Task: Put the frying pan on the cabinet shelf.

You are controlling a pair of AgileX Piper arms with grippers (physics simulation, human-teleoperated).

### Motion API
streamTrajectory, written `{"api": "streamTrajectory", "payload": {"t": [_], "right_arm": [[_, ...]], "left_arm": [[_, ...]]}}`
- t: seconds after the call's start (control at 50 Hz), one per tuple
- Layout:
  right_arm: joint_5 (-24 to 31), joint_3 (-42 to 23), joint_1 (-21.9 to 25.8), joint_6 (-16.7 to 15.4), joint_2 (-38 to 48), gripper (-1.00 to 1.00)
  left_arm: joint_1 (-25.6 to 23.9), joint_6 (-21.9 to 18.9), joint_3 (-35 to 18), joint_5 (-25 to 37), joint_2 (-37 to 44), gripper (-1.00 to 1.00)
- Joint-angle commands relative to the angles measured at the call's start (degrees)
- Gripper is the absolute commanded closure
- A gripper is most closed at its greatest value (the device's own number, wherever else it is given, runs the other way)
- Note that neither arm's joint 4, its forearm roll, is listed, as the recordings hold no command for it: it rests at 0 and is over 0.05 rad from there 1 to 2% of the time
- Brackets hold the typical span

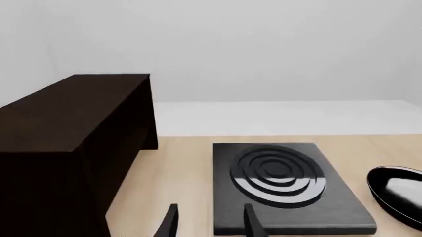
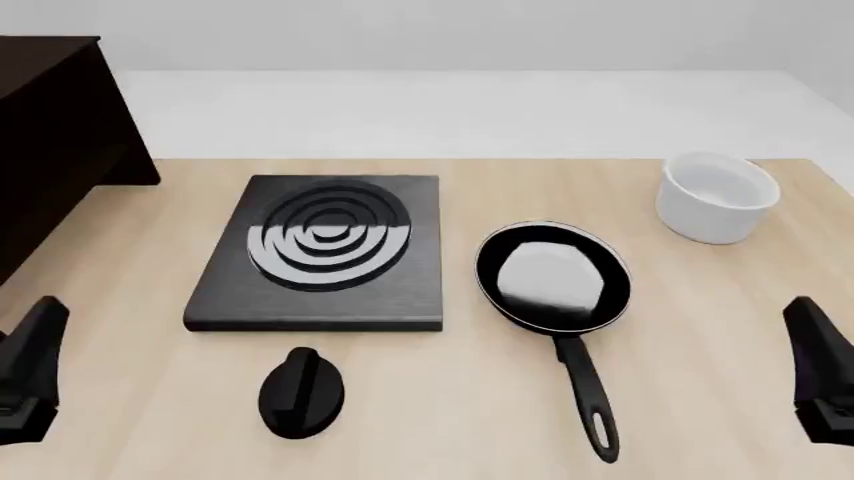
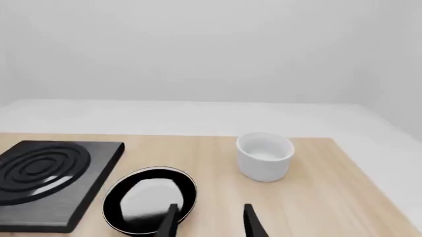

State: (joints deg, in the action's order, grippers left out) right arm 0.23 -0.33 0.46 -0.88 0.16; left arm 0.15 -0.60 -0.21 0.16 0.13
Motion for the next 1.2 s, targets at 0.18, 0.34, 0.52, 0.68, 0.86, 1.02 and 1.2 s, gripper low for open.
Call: {"api": "streamTrajectory", "payload": {"t": [0.18, 0.34, 0.52, 0.68, 0.86, 1.02, 1.2], "right_arm": [[5.9, -6.2, 0.0, -4.3, 0.4, -1.00], [11.2, -11.2, 0.4, -2.7, 0.7, -1.00], [14.7, -16.0, 4.4, -2.0, 6.2, -1.00], [18.3, -21.5, 4.6, -0.8, 9.9, -1.00], [26.8, -27.3, 11.4, -2.1, 13.4, -1.00], [31.4, -28.4, 18.2, -3.7, 18.8, -1.00], [36.9, -36.3, 21.3, 0.2, 30.7, -1.00]], "left_arm": [[-2.8, -0.8, -5.0, 5.8, 0.0, -1.00], [-4.1, -1.0, -7.9, 8.5, 1.0, -1.00], [-4.1, 4.0, -8.8, 8.9, 4.0, -1.00], [-5.6, 6.8, -13.1, 14.1, 4.5, -1.00], [-5.0, 14.9, -14.8, 16.7, 5.6, -1.00], [-6.4, 11.2, -15.0, 16.8, 6.7, -1.00], [-6.8, 10.9, -15.4, 16.0, 8.5, -1.00]]}}
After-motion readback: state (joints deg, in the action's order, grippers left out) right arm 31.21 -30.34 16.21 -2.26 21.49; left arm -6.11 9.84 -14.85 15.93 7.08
